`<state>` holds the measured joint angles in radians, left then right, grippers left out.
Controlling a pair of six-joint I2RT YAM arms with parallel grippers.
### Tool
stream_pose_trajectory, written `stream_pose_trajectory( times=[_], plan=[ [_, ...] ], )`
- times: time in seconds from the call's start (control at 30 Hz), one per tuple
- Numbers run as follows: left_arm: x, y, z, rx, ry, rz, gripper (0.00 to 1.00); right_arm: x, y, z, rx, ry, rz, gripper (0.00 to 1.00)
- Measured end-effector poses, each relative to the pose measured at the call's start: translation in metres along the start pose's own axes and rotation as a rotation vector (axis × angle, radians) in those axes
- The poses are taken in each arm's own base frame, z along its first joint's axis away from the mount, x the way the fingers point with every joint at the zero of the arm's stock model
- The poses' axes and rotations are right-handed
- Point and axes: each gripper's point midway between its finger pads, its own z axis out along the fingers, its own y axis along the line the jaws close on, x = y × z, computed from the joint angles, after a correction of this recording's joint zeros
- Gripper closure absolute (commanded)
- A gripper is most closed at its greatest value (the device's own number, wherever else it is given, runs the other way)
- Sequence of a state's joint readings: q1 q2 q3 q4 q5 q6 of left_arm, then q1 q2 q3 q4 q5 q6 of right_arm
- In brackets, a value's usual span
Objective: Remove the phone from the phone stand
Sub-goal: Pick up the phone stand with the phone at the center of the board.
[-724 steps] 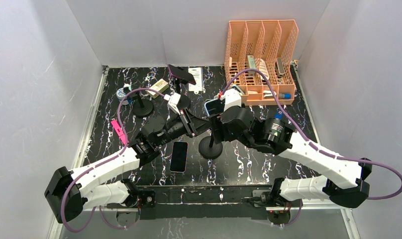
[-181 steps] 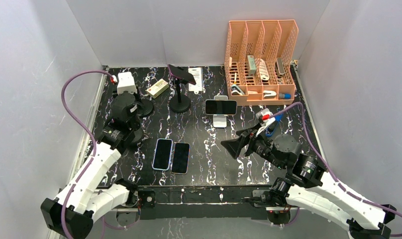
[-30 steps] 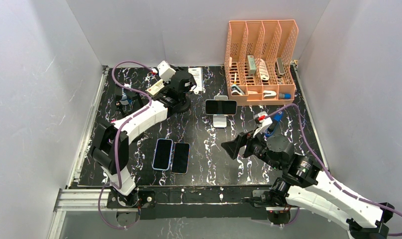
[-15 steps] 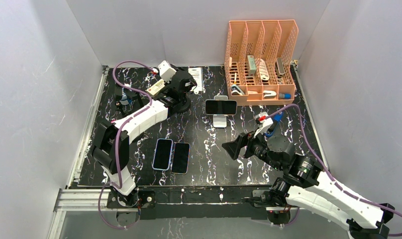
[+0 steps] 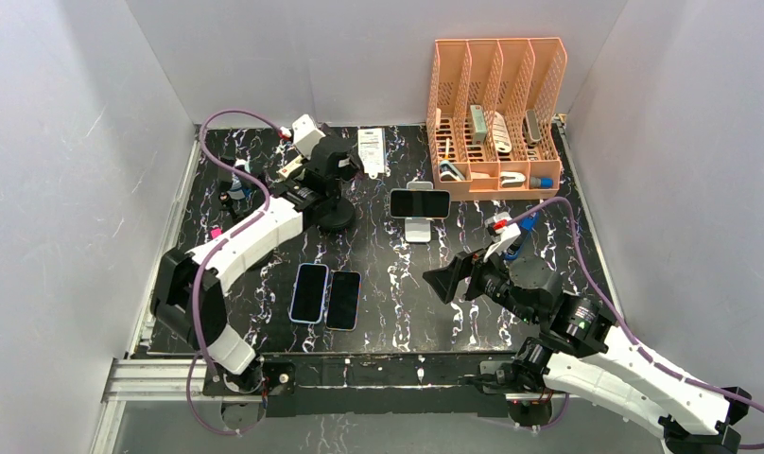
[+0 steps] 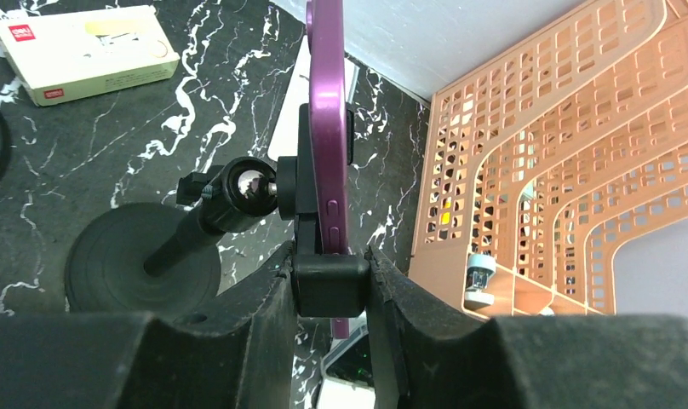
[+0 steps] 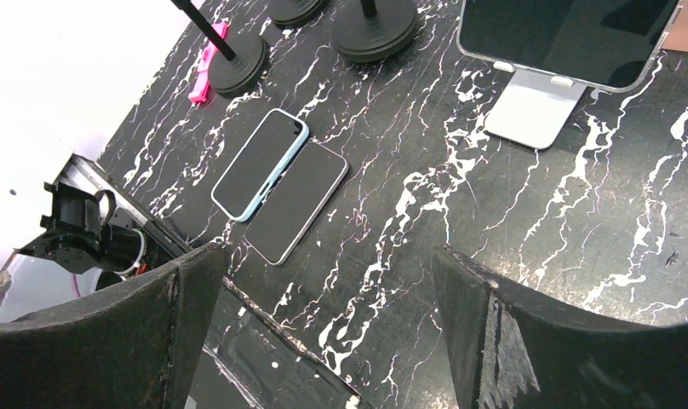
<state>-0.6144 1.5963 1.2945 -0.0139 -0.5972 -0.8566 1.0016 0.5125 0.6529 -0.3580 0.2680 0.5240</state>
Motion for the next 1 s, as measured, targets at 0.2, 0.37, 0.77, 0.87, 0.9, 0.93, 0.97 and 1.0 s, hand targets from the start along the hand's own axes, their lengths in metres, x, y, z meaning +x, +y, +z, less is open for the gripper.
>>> stream_pose_trajectory(
  times=[0.2, 0.37, 0.77, 0.87, 0.9, 0.93, 0.97, 1.0],
  plan=[
    [-0.016, -0.001, -0.024, 0.032, 0.012, 0.005, 1.00, -0.004, 0.003, 0.001, -0.001, -0.001, 0.000, 0.01],
    [-0.033, -0.011, -0.049, 0.097, 0.018, -0.021, 1.00, -0.009, 0.005, 0.001, -0.004, -0.005, 0.001, 0.01],
    [-0.041, -0.025, -0.130, 0.323, 0.183, -0.046, 1.00, -0.027, 0.012, -0.005, -0.008, -0.035, -0.001, 0.01],
    [-0.032, -0.026, -0.150, 0.389, 0.251, -0.056, 1.00, -0.031, 0.014, -0.006, -0.011, -0.040, -0.003, 0.01],
    [-0.027, -0.026, -0.157, 0.416, 0.281, -0.058, 1.00, -0.032, 0.014, -0.006, -0.011, -0.041, -0.006, 0.01],
    [-0.024, -0.028, -0.161, 0.437, 0.303, -0.058, 1.00, -0.032, 0.014, -0.006, -0.010, -0.039, -0.008, 0.01],
    [-0.020, -0.028, -0.166, 0.458, 0.329, -0.059, 1.00, -0.033, 0.015, -0.006, -0.009, -0.038, -0.012, 0.01],
    [-0.015, -0.030, -0.171, 0.484, 0.359, -0.058, 1.00, -0.034, 0.015, -0.006, -0.008, -0.036, -0.015, 0.01]
  ],
)
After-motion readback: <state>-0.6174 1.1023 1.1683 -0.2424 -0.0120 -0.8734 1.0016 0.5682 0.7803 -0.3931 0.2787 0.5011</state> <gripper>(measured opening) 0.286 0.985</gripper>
